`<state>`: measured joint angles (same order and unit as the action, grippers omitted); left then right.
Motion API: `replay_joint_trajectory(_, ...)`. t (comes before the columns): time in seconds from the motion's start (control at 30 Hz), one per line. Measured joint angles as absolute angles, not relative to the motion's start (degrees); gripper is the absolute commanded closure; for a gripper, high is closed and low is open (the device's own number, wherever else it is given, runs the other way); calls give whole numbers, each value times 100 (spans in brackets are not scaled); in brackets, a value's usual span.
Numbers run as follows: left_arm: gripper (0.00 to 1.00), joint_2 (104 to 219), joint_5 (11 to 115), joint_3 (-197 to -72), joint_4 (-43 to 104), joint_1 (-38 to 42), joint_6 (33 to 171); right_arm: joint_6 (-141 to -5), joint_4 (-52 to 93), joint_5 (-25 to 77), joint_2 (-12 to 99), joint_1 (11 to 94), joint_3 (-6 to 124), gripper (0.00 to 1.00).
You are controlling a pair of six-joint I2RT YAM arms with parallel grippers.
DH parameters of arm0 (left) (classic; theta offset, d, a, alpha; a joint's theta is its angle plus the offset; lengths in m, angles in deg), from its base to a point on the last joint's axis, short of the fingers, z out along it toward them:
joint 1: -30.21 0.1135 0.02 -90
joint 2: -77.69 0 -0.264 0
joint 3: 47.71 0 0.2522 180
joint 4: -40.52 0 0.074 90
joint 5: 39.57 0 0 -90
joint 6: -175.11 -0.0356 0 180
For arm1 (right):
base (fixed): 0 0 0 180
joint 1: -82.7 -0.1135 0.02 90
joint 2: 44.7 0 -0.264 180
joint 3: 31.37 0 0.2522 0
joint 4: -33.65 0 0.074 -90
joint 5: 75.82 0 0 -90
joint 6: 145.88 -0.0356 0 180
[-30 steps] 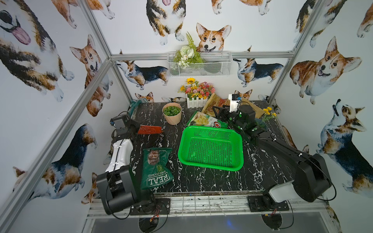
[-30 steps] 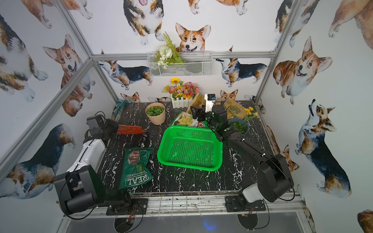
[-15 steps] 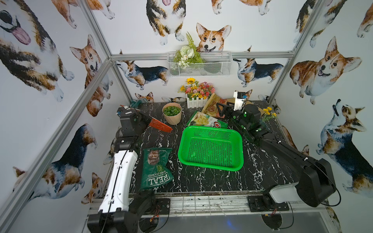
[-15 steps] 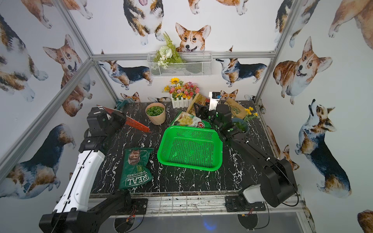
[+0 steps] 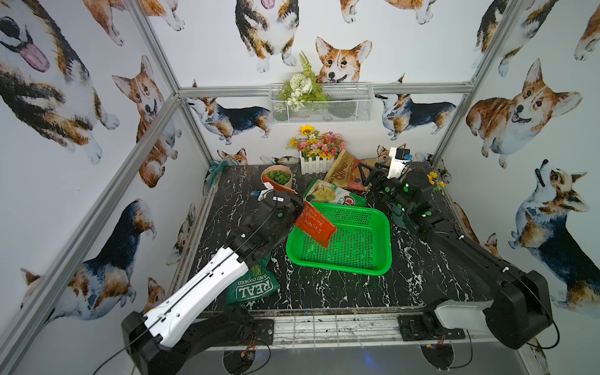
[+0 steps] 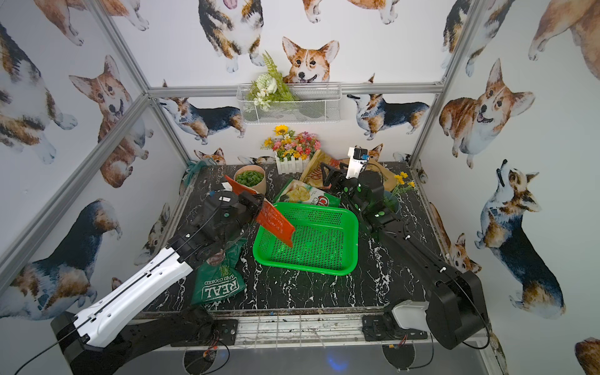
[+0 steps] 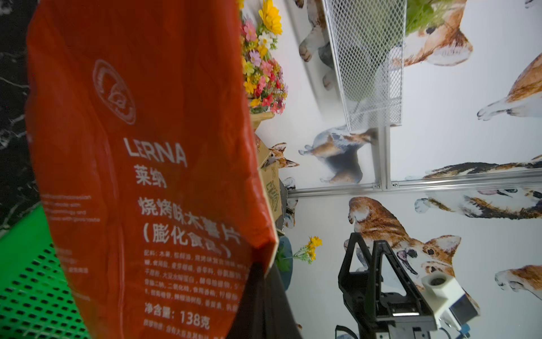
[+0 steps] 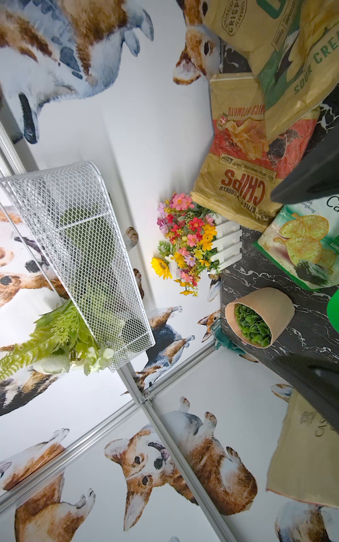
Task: Put the potato chips into the basket
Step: Place the potato chip in the basket.
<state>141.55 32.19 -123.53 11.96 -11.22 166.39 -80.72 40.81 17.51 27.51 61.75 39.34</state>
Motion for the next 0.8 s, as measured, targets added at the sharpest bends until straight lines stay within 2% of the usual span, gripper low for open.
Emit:
replay_joint_trajectory(0.2, 100, 14929, 2312, -12874, 1598, -2014, 17506, -8048, 4070, 1596, 2359, 6280, 3755, 16)
replay_joint_trajectory(0.8, 100, 16564, 1715, -13678, 1292, -2359, 20029, -7849, 3920, 1437, 2012, 6396, 3587, 14)
